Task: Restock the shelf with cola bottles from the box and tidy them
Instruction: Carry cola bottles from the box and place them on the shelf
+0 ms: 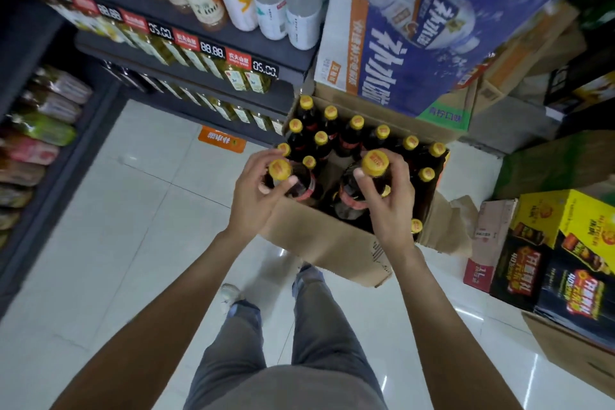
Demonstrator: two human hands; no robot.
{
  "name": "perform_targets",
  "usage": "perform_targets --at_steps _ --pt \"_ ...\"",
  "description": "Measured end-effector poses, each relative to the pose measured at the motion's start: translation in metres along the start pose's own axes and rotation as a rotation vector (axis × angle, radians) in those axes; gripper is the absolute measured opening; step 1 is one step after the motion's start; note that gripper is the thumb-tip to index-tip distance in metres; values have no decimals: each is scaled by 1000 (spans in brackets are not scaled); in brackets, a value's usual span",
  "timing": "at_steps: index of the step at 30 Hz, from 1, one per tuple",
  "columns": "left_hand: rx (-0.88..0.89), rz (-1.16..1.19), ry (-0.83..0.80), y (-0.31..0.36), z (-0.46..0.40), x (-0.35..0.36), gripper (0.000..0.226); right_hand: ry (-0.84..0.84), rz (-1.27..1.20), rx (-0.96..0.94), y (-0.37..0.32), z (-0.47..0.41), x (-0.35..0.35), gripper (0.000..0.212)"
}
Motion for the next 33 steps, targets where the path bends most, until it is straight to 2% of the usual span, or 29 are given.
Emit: perform_targets --at_steps 3,5,7,11,13,17,22,24,27,31,33 --pt "-128 325 85 11 18 -36 30 -86 -115 -9 -39 -4 21 20" --pt "-104 385 133 20 30 -63 23 -151 -143 -10 -62 -7 44 16" --pt "-66 433 227 22 46 -101 28 -229 -181 3 -79 -7 77 18" --pt "-126 493 537 -9 96 -192 22 -409 -244 126 -102 16 171 14" --pt "-152 514 675 -26 126 -238 24 -520 -179 82 -113 39 229 18" --pt "-184 426 845 -56 192 -324 22 -741 -28 -75 -143 104 346 41" --pt "-304 165 915 -100 293 -418 37 -952 36 -309 -181 211 478 41" --pt "-380 60 999 -120 340 -456 26 -1083 61 -400 -195 257 531 43" --pt "-466 58 1172 -140 416 -511 20 -1245 69 -510 -223 324 598 44" --pt "-513 55 1385 -158 511 -584 50 -1428 -44 -468 -267 398 678 36" --pt "-496 67 1443 -165 547 -625 38 -1529 -131 -386 -291 432 723 20"
Point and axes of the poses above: each hand's wrist, its own z-axis away from the middle knuckle, its own x-axis out of the palm, y = z × x, the point moved 8 cm from there along -z, towards the middle knuckle, and after that the axes turned 5 degrees about -z, right-handed, at the moved point
